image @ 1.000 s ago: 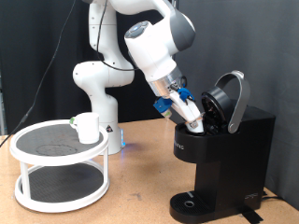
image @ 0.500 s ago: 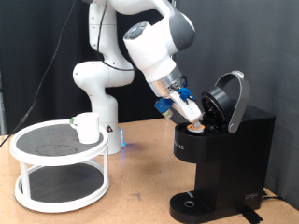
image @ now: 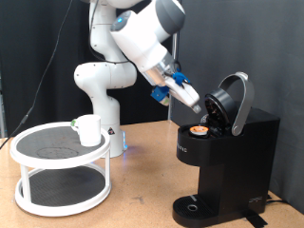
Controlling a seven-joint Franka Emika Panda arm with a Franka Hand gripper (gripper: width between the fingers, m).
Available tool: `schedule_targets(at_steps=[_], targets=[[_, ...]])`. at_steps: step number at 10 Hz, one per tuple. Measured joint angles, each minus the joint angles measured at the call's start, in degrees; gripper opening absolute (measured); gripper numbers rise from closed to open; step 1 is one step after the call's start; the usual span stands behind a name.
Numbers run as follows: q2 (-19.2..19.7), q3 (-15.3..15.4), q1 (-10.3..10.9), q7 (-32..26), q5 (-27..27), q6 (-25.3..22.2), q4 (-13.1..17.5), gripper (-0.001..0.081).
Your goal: Make a cup of coffee with the keurig machine
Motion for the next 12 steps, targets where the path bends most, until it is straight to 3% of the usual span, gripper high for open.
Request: schedule_targets(at_steps=[2,5,9,12], targets=[[0.2,0.05,0.01,-0.26,0.2,0.2,-0.03,0.0734],[-2.14,-0.86,-0.09,-1.67,4.63,-0.44,0.31,0.0734],[-6.42,-2.8,-0.25,0.26,7.25,-3.79,2.81,0.0734],[-6.95,-3.29,-0.37,1.48,7.29,-4.79,3.97,0.0734]])
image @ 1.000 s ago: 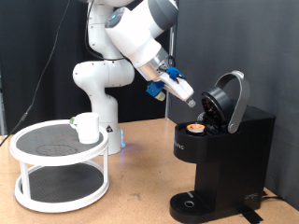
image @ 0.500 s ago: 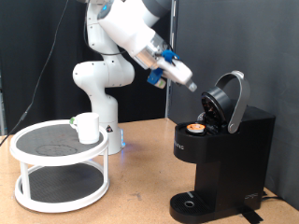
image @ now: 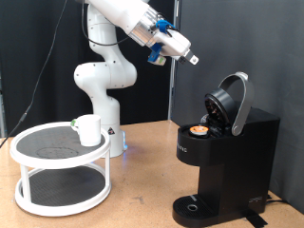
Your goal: Make a cup of coffee with the keurig machine
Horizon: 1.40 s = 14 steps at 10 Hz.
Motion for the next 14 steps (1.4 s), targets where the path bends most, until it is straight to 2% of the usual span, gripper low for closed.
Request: schedule_targets(at_steps=[3,4,7,10,12,14], targets=[[0.09,0.21,0.84,-0.12,7.91,-0.26,1.07,0.0734],[0.42,0.88,1.41,1.12,8.39,-0.47,2.28,0.0734],[2.63,4.68,1.95,8.87,4.5,-0.73,6.32,0.0734],[5.33,8.57,2.26,14.69,3.03,2.45,9.59,0.0734],[5.31,8.57,2.26,13.56,3.89,2.46,9.59,0.0734],[5.45,9.77,2.52,12.65,4.73,4.54,10.25,0.0734]])
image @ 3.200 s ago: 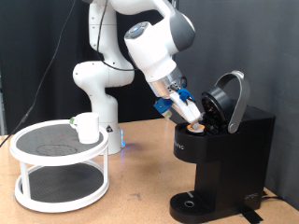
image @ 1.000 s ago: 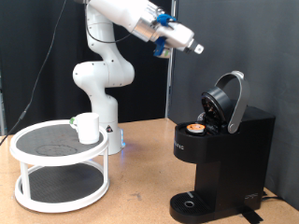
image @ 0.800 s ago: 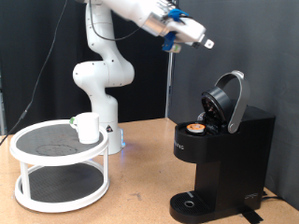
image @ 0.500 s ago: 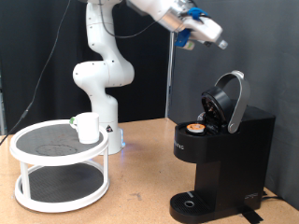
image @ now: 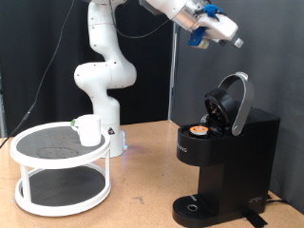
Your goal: Make a cup of coffee with the keurig machine
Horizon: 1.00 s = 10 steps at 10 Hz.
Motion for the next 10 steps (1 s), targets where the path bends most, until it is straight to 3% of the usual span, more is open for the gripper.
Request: schedule_targets(at_steps=[3,5,10], targets=[[2.6,4.2,0.52,5.25,-6.79,0.02,3.89,0.0734],[4.69,6.75,0.89,7.08,-8.48,0.4,5.76,0.0734],[7.36,10.76,1.07,8.83,-10.45,3.97,6.85,0.0734]])
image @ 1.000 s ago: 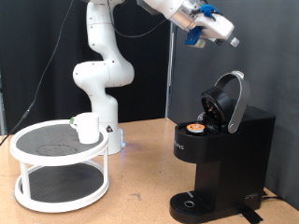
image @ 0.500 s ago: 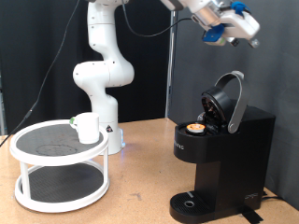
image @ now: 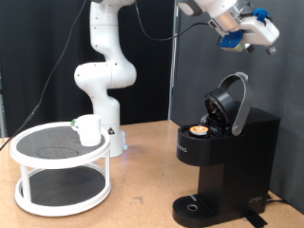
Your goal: Make a cup of coffee with the keurig machine
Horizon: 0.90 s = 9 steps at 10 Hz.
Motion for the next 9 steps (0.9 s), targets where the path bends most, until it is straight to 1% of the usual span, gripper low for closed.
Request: schedule_targets(at_steps=[3,4,5,6,7,8,9], targets=[[0.49,0.61,-0.02,1.76,-4.55,-0.2,-0.26,0.0734],[0.49,0.57,-0.09,1.77,-5.11,-0.67,-0.55,0.0637],[0.48,0.47,-0.2,1.77,-5.35,-1.32,-0.83,0.0637],[0.47,0.4,-0.39,1.77,-5.62,-1.76,-1.17,0.0501],[0.47,0.34,-0.55,1.82,-6.07,-1.78,-1.69,0.0501],[0.46,0.29,-0.7,1.87,-6.42,-1.78,-2.23,0.0299],[0.46,0.26,-0.93,1.92,-6.75,-1.78,-2.86,0.0154]])
